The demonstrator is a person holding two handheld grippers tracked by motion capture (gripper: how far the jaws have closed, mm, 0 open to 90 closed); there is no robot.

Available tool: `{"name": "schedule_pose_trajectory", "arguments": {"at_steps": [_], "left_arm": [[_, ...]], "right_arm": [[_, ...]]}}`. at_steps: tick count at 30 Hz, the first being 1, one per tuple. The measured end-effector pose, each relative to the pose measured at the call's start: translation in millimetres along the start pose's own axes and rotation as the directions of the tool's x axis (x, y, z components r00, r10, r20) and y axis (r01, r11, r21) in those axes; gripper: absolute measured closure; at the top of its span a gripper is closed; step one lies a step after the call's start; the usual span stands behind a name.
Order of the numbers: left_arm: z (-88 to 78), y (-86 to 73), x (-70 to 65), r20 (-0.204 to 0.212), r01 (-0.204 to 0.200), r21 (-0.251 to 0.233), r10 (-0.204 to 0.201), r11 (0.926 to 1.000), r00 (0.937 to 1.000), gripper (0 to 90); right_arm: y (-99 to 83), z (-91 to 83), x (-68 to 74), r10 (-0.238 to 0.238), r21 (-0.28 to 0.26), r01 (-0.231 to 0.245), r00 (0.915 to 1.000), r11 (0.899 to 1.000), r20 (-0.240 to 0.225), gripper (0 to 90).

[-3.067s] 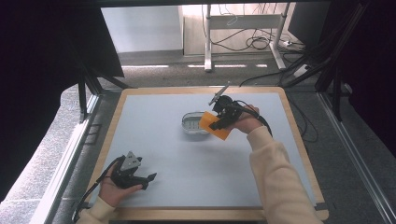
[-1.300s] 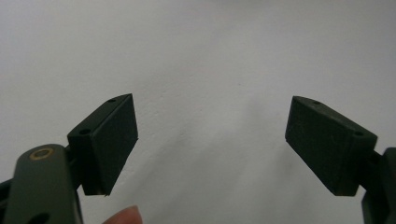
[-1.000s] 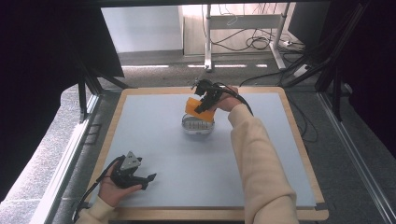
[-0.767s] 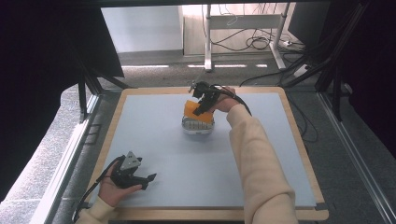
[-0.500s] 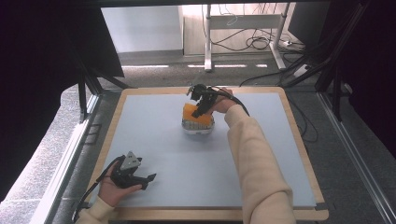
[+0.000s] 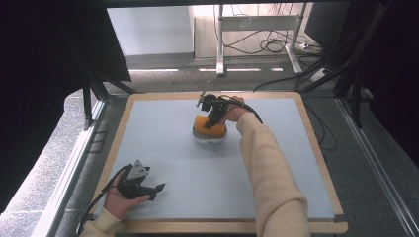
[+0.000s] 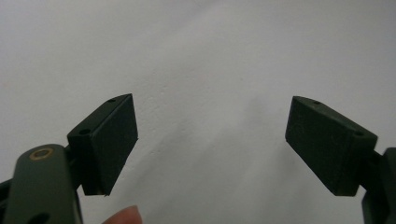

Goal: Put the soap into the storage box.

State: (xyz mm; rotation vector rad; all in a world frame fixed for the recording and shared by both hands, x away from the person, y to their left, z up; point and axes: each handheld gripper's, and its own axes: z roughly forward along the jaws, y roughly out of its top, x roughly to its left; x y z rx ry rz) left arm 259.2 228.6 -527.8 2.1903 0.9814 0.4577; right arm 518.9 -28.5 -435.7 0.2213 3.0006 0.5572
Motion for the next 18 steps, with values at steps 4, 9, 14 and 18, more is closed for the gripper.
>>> {"name": "schedule_pose_trajectory", "arguments": {"at_steps": [4,9,14,18], "left_arm": [[0.0,-0.2,0.4,0.0,0.002,-0.001,-0.002,1.0,1.0,16.9],[0.1,-0.2,0.2,0.001,0.002,-0.001,-0.002,1.0,1.0,16.9],[0.1,-0.1,0.0,0.0,0.001,-0.001,-0.001,1.0,1.0,16.9],[0.3,0.1,-0.1,0.003,-0.002,0.004,0.002,1.0,1.0,16.9]], "right_arm": [[-0.1,1.9,-1.2,0.007,-0.022,-0.007,0.9999,1.0,0.014,60.3],[-3.2,-3.7,-3.0,0.055,-0.059,-0.051,0.9965,0.997,0.063,45.2],[-7.7,-5.9,-3.5,0.131,-0.097,-0.119,0.9821,0.988,0.135,36.6],[-11.0,-8.8,-1.8,0.164,-0.133,-0.143,0.972,0.981,0.168,31.3]]}}
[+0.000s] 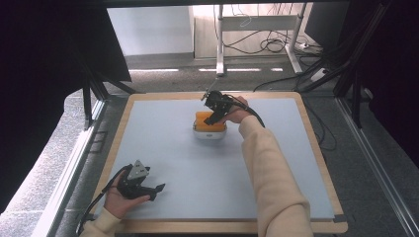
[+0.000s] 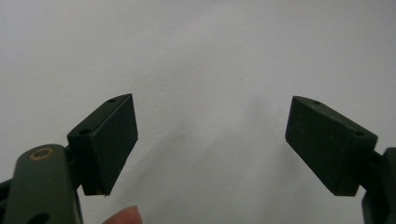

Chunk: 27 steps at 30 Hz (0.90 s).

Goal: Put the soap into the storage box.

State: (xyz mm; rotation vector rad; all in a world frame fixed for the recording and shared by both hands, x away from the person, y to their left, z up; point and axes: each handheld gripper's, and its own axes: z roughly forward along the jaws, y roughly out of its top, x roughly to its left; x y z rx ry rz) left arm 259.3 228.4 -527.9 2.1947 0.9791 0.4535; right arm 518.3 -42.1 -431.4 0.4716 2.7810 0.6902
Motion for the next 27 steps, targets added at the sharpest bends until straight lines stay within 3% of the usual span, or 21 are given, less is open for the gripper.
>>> {"name": "schedule_pose_trajectory", "arguments": {"at_steps": [8,11,15,21,27], "left_arm": [[-0.8,-0.2,0.0,-0.002,0.004,-0.007,-0.004,1.0,1.0,16.8],[-2.3,0.3,-0.1,-0.005,0.001,-0.019,-0.001,0.9998,1.0,16.9],[-2.9,0.7,-0.6,-0.007,-0.001,-0.019,0.001,0.9998,1.0,16.9],[-2.5,1.1,-0.7,-0.008,-0.006,-0.015,0.005,0.9999,1.0,16.9],[-2.2,0.6,-1.3,-0.008,0.006,-0.021,-0.006,0.9998,0.9999,16.9]], "right_arm": [[-11.4,-7.3,8.8,0.094,-0.105,-0.09,0.995,0.99,0.032,24.9],[-19.0,-14.7,12.0,0.145,-0.154,-0.134,0.9877,0.979,0.059,24.1],[-31.5,-25.8,15.6,0.21,-0.199,-0.196,0.9763,0.96,0.051,22.9],[-54.1,-38.6,25.8,0.226,-0.23,-0.208,0.9726,0.951,0.054,22.6],[-87.4,-54.4,49.8,0.257,-0.254,-0.234,0.9647,0.938,0.058,23.2]]}}
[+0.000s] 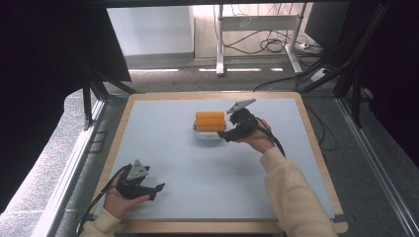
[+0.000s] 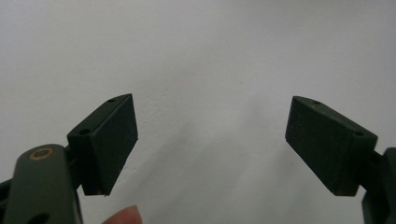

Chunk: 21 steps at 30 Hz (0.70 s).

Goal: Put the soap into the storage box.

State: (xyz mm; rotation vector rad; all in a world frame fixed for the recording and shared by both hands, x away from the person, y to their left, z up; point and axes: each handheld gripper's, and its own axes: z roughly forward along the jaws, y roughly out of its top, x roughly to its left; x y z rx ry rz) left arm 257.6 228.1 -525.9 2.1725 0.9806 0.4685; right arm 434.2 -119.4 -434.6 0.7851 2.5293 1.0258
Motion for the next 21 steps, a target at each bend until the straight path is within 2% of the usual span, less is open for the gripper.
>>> {"name": "schedule_pose_trajectory", "arguments": {"at_steps": [5,13,18,21], "left_arm": [[0.6,0.2,0.0,0.001,0.002,0.002,-0.002,1.0,1.0,16.8],[0.1,-0.2,0.1,-0.004,0.003,0.0,-0.003,1.0,1.0,16.9],[2.0,-0.7,1.8,-0.003,0.009,0.004,-0.009,1.0,1.0,16.9],[1.5,-0.6,1.6,-0.006,0.009,0.003,-0.009,1.0,0.9999,16.8]], "right_arm": [[-33.0,-27.2,12.5,0.069,-0.018,-0.069,0.9976,0.997,0.012,23.6],[-83.3,-63.6,26.8,0.128,-0.034,-0.128,0.9917,0.991,0.012,22.5],[-115.2,-72.2,30.0,0.165,-0.026,-0.164,0.9858,0.986,0.032,22.1],[-128.2,-73.0,31.2,0.179,-0.024,-0.178,0.9829,0.984,0.042,21.8]]}}
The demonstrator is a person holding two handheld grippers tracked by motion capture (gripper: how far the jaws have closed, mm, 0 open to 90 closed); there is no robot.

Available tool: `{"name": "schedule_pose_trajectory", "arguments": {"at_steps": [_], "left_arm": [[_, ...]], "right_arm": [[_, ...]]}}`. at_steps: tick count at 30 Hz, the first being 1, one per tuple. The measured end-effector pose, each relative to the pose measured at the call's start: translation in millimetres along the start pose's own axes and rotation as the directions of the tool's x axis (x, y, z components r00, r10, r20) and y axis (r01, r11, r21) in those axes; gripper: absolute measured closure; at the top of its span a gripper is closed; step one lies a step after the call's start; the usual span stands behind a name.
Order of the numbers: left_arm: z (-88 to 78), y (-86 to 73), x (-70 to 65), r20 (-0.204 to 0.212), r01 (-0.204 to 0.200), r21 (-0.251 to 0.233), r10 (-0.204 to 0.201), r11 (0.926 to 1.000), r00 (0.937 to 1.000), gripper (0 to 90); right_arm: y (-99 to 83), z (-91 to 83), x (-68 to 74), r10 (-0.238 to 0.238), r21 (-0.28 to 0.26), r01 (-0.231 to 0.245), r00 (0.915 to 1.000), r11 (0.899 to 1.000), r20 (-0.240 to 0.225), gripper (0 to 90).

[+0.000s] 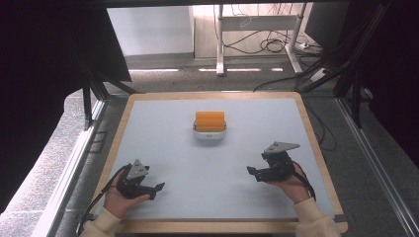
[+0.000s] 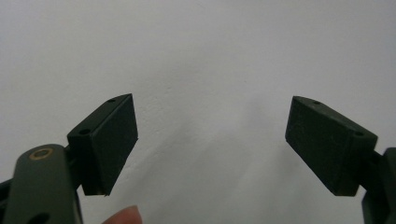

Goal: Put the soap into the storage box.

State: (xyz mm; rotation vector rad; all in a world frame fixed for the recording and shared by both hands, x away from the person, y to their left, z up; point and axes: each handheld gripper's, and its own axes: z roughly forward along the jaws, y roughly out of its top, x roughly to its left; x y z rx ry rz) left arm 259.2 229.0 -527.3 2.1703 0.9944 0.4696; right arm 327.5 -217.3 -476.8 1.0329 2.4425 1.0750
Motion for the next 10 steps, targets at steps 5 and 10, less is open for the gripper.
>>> {"name": "schedule_pose_trajectory", "arguments": {"at_steps": [5,10], "left_arm": [[0.2,1.2,0.5,-0.004,0.004,-0.003,-0.004,1.0,1.0,16.9],[0.9,2.8,0.9,-0.002,0.009,-0.002,-0.009,1.0,1.0,16.8]], "right_arm": [[-2.3,2.8,-3.2,0.015,0.007,-0.015,0.9997,1.0,0.021,19.4],[-0.3,1.5,-1.5,-0.006,-0.016,0.006,0.9999,1.0,0.015,17.4]]}}
